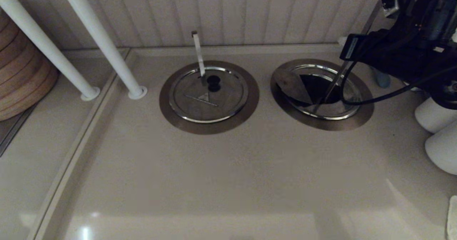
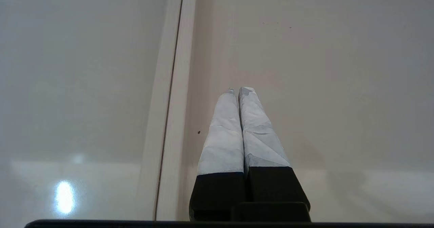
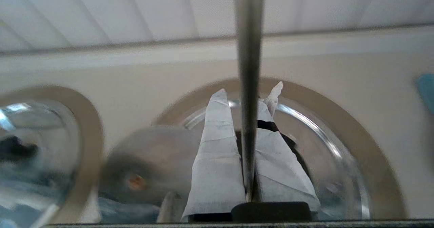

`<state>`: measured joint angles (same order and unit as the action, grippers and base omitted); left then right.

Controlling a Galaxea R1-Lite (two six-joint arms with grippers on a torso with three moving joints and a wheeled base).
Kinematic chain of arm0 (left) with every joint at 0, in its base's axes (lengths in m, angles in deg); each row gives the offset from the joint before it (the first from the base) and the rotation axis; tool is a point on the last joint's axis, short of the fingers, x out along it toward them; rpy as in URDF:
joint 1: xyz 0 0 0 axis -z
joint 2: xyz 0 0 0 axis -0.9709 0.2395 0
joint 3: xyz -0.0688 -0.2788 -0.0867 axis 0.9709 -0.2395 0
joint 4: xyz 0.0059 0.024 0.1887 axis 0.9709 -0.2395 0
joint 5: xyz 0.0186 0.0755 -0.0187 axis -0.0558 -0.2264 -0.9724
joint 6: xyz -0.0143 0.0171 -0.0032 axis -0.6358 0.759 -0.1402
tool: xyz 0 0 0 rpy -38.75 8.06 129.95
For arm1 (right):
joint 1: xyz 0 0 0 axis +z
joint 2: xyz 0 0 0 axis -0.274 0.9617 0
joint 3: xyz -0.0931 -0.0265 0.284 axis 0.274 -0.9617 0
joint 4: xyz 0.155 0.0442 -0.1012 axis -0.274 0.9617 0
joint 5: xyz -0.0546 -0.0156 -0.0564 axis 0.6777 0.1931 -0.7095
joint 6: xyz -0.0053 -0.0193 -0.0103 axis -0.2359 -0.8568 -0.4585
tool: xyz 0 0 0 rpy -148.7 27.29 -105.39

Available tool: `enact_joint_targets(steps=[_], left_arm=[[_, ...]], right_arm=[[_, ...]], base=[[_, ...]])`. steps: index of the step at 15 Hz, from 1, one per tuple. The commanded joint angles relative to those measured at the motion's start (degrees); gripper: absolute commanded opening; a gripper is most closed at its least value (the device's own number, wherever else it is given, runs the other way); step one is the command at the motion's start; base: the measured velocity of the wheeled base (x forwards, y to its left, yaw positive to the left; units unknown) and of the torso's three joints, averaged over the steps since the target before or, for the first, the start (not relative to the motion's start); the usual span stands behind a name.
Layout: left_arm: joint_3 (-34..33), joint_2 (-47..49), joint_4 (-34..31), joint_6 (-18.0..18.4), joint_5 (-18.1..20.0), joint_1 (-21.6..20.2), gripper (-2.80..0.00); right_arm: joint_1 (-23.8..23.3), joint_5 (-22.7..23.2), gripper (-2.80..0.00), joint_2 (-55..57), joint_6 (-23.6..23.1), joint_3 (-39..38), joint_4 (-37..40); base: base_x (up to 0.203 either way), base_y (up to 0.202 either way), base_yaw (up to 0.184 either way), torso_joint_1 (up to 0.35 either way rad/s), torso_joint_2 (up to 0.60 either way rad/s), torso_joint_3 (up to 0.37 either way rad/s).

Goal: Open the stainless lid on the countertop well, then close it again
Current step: Stir with a spoon

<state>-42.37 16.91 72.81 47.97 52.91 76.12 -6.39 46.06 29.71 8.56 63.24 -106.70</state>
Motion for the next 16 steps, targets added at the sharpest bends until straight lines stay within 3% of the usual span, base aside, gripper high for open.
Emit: enact_joint_targets(steps=[1,5,11,16], left_arm=[[0.0,0.0,0.0,0.0,0.0,0.0,-2.8],[0.0,0.0,0.0,0.0,0.0,0.0,-2.8],[0.0,0.0,0.0,0.0,0.0,0.0,-2.8],[0.0,0.0,0.0,0.0,0.0,-0.1,-2.8]], right_arm=[[-0.4,0.0,-2.8,-0.7,-2.0,-0.1,1.1],[-1.3,-0.3,-2.8,-0.1,-6.2,-1.1,1.7],[-2.7,-1.9,-2.8,3.7,-6.0,1.6,1.7],[-2.1,-4.2,-2.8,6.4,-4.3,2.5,-5.9]], base=[[0.0,0.0,0.0,0.0,0.0,0.0],[0.0,0.0,0.0,0.0,0.0,0.0],[0.0,0.0,0.0,0.0,0.0,0.0],[0.0,0.0,0.0,0.0,0.0,0.0]])
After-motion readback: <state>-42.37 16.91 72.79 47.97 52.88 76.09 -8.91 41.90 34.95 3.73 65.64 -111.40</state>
